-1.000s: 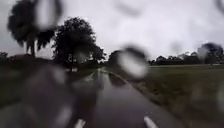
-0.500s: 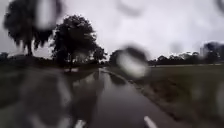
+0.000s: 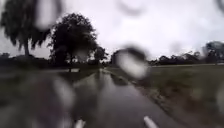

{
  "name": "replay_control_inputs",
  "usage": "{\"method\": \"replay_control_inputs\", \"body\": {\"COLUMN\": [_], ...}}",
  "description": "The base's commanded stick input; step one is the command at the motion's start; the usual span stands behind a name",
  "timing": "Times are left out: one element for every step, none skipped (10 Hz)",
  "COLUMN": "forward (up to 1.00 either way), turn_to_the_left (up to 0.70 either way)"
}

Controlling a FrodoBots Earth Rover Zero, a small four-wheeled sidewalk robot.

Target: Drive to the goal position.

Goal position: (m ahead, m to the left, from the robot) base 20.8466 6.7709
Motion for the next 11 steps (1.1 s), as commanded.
{"method": "replay_control_inputs", "body": {"forward": [0.85, 0.85, 0.85, 0.85, 0.85, 0.85, 0.85, 0.85, 0.85, 0.85, 0.85], "turn_to_the_left": [0.0, 0.0, 0.0, 0.0, 0.0, 0.0, 0.0, 0.0, 0.0, 0.0, 0.0]}}
